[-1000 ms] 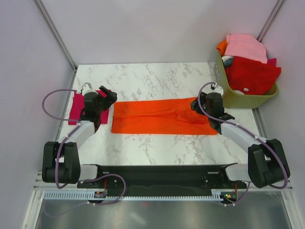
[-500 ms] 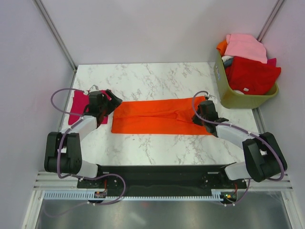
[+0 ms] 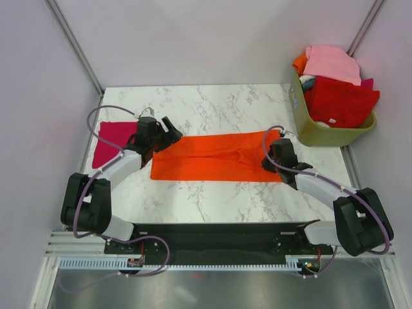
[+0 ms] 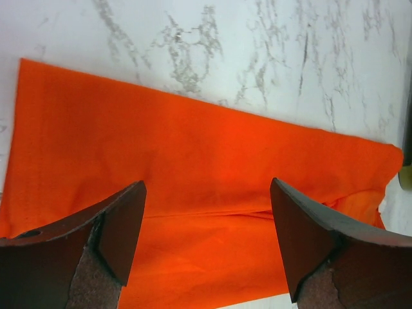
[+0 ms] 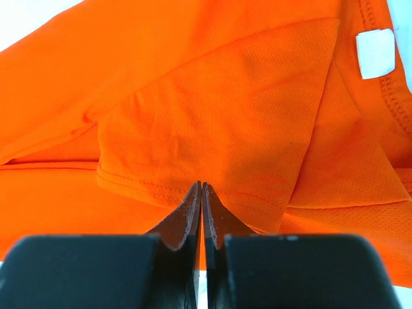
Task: Fold and stack the t-shirts
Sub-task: Fold the tshirt
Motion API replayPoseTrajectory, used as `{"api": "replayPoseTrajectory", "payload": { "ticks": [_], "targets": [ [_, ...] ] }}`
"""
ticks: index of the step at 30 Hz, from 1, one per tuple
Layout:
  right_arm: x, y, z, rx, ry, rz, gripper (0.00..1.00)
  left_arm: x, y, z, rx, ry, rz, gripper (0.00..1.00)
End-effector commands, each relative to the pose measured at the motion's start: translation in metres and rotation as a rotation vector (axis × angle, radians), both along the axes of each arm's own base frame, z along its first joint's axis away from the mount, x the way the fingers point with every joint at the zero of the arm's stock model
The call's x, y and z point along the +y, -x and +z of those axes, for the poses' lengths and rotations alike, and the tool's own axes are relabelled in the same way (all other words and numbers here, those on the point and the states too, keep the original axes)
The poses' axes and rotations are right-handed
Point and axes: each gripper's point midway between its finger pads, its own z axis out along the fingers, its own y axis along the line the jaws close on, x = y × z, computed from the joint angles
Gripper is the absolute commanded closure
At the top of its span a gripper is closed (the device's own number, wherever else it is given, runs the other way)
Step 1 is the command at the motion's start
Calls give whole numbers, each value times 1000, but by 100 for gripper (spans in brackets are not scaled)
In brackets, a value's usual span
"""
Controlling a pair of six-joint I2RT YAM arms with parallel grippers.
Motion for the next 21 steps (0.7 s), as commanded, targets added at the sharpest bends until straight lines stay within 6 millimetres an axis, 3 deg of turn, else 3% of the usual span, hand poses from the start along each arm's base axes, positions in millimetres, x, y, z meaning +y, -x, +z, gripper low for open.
{"api": "replayPoseTrajectory", "payload": {
  "ticks": [1,5,9,13,21],
  "targets": [
    [1,3,3,-11,-4,6,93,-14,-6,30,-81,-62,-65,15],
    [-5,4,2,-15,11,-19,95,-26,-2,34,-81,-55,-112,15],
    [-11,4,11,-19,45,-23,99,-25,-3,39,-96,-64,-110,15],
    [-22,8,14,-10,79,-77,100,-18,-2,28,-37,-90,-91,18],
    [-32,25,19,-14,53,-135,100,3,-17,17,4,-140,-24,58]
  ]
}}
